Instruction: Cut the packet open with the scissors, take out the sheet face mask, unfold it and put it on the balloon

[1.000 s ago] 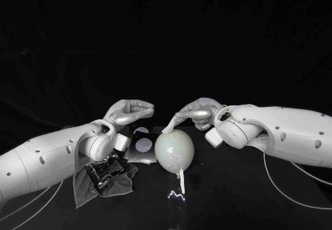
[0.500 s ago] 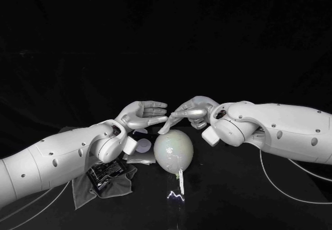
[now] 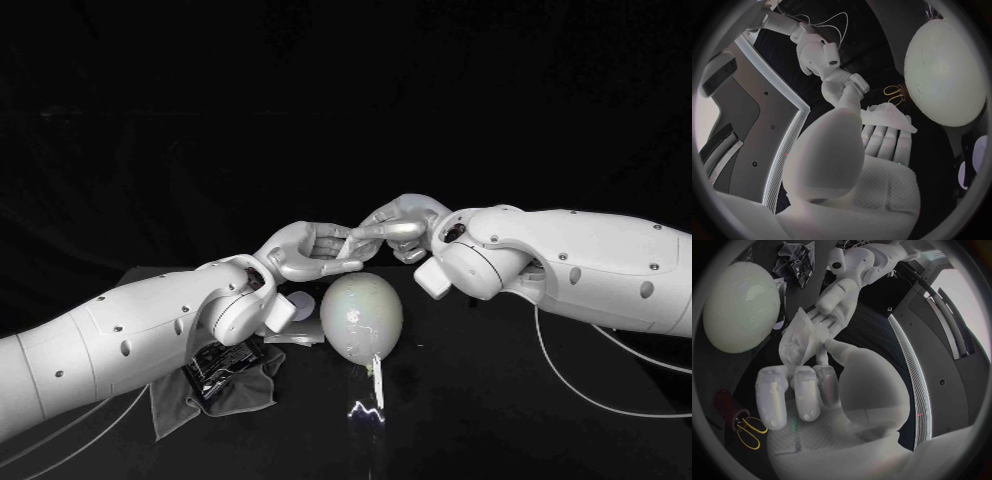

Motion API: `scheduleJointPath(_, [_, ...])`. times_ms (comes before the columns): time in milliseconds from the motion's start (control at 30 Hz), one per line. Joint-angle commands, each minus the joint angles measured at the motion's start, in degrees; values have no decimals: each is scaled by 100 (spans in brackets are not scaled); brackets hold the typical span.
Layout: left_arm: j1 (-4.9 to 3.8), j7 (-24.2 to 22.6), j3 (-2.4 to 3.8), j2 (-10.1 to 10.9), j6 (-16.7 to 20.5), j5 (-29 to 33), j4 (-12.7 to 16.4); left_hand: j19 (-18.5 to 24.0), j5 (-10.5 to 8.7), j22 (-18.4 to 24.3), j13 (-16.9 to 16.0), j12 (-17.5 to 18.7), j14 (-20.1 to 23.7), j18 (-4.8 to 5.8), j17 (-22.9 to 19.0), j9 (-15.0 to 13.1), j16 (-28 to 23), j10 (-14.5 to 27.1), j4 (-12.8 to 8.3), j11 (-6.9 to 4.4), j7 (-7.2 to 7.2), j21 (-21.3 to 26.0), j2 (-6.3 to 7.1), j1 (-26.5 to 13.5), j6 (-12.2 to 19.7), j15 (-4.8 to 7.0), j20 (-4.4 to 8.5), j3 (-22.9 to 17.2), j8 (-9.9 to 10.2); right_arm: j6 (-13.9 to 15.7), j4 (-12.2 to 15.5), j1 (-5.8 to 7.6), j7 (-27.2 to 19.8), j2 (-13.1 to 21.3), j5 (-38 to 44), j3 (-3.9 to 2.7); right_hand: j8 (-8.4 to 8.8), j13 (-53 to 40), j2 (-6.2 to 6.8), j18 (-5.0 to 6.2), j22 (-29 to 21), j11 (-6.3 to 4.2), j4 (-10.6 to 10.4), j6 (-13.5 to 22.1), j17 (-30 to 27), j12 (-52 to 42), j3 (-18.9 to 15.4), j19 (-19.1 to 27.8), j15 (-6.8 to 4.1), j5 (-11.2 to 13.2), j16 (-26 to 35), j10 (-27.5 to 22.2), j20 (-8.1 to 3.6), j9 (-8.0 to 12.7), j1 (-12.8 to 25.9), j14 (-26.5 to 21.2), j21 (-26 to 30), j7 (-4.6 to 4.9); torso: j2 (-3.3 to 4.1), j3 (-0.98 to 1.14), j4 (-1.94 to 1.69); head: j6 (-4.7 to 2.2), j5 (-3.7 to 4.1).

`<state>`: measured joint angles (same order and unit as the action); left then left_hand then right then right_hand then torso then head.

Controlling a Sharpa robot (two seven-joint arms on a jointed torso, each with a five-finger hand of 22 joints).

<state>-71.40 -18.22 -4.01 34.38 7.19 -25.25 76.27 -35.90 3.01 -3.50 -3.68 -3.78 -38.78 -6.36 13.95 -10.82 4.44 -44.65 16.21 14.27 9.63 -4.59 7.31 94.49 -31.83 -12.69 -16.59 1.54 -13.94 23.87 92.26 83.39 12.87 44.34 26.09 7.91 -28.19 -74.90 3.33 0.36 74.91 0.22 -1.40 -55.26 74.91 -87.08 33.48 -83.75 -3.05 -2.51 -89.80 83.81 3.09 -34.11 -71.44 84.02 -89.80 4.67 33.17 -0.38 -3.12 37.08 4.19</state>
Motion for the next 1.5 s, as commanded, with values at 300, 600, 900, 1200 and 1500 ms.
scheduleJointPath(300, [-2,575,8,-115,265,55,-89,-804,-23,-64,-17,-78,-692,-295,135,-49,189,-230,-33,-35,710,-201,-76,163,-278,90,3,-55,-79,111,-3,26,-2,-26,73,-13,-24,-1347,-49,-36,1509,-33,498,4,1509,-16,516,-625,-50,-30,-20,483,-32,-395,12,598,-20,-44,7,3,7,-6,6])
scheduleJointPath(600, [-2,633,8,-166,253,483,-74,-1359,-24,-69,-48,-307,-1246,-424,170,-240,420,-782,-146,-195,571,-341,-386,356,-1107,266,28,-178,-469,69,-84,35,74,-94,76,-19,-24,-1350,-46,-36,1509,-32,503,8,1509,-21,522,-625,-50,-31,-20,486,-32,-396,16,598,-20,-43,7,-1,2,-28,32])
scheduleJointPath(900, [-2,442,8,-181,441,871,-51,-1668,-23,-48,8,-392,-1696,-429,146,-239,534,-1414,42,-439,324,-409,-792,549,-1694,475,163,-769,-669,49,-176,37,189,-168,85,-19,-20,-1312,-26,-36,1509,-28,516,26,1509,43,535,-625,-47,-36,-20,454,-30,-394,43,598,-20,-36,6,-3,0,10,36])
scheduleJointPath(1200, [-3,351,8,-175,481,1043,-20,-1711,-14,-30,14,-129,-1812,-425,23,-136,428,-1593,45,-451,315,-327,-852,131,-1755,487,169,-1886,-598,140,-234,38,239,-217,45,-18,61,-1260,73,-36,1509,1,526,182,1509,133,511,-625,-26,-37,-20,412,-15,-363,180,598,-20,-2,9,-4,3,13,31])
scheduleJointPath(1500, [-3,364,8,-163,437,1077,-12,-1754,-26,-40,7,-4,-2079,-423,-81,-141,383,-1767,-151,-450,344,-270,-311,-360,-1708,521,189,-3578,-666,251,-261,40,-22,-229,-175,-18,593,-1189,357,-20,1485,197,114,579,1509,259,-69,-586,137,-35,-20,345,97,-70,826,598,42,225,3,2,8,9,25])
